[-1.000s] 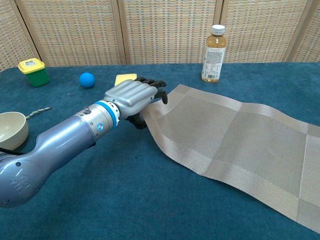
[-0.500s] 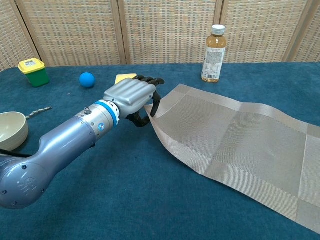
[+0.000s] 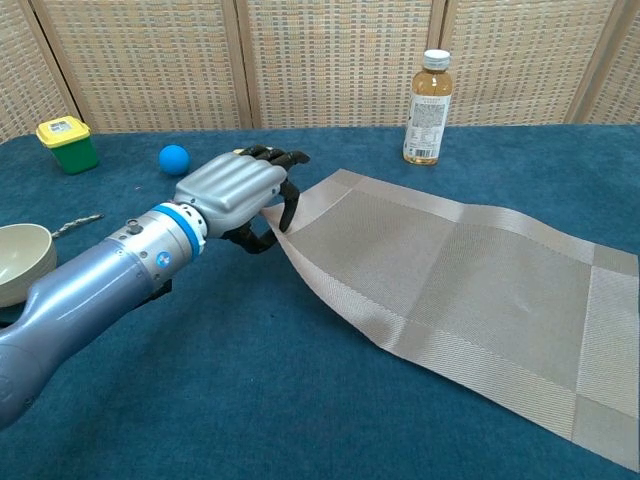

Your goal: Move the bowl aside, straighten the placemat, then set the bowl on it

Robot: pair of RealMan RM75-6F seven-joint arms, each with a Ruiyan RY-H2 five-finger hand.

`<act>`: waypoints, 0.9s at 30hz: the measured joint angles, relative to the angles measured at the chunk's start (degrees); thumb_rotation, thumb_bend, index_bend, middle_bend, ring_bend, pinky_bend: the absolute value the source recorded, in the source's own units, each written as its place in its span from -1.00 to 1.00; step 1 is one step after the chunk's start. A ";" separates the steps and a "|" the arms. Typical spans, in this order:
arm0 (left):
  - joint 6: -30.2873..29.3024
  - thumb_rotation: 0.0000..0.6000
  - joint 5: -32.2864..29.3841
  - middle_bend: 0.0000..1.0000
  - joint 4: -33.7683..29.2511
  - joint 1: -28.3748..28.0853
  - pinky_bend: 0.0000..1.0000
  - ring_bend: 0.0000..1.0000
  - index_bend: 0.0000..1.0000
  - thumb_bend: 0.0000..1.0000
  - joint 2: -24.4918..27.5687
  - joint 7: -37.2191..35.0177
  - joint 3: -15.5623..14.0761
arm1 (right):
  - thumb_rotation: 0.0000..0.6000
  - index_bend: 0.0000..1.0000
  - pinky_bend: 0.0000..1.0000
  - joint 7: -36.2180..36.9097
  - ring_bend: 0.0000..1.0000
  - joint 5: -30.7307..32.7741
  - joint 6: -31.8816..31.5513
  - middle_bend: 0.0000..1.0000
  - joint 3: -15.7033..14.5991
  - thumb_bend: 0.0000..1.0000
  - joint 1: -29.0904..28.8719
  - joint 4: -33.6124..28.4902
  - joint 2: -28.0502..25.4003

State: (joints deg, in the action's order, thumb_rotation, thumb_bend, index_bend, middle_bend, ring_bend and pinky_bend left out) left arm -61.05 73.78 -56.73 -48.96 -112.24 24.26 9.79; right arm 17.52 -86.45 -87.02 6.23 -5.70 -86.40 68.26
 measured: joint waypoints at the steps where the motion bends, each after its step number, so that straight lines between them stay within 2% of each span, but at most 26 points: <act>1: -0.67 1.00 0.39 -1.00 -1.09 0.73 -1.00 -1.00 0.18 0.13 0.90 0.12 -0.52 | 1.00 -0.91 -1.00 -0.05 -1.00 -0.09 -0.05 -1.00 -0.04 -0.54 0.02 -0.05 -0.01; 10: -3.24 1.00 0.85 -1.00 -9.85 5.86 -1.00 -1.00 0.20 0.13 7.53 0.88 -3.47 | 1.00 -0.91 -1.00 -1.58 -1.00 -1.44 -0.50 -1.00 -0.85 -0.54 0.20 -0.92 0.06; 16: -5.36 1.00 2.40 -1.00 -18.06 9.84 -1.00 -1.00 0.20 0.13 13.26 1.73 -7.30 | 1.00 -0.91 -1.00 -3.16 -1.00 -2.35 -0.92 -1.00 -1.49 -0.54 0.45 -1.63 -0.01; 27: -10.61 1.00 9.98 -1.00 -31.29 16.20 -1.00 -1.00 0.20 0.13 22.77 3.73 -15.27 | 1.00 -0.91 -1.00 -5.16 -1.00 -5.33 -2.37 -1.00 -3.09 -0.54 1.11 -3.54 -0.34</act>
State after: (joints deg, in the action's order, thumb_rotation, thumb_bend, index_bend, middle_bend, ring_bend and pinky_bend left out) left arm -71.66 83.75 -88.02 -32.77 -89.48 27.99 -5.47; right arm 12.35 -91.78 -89.40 3.14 -4.59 -89.93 67.92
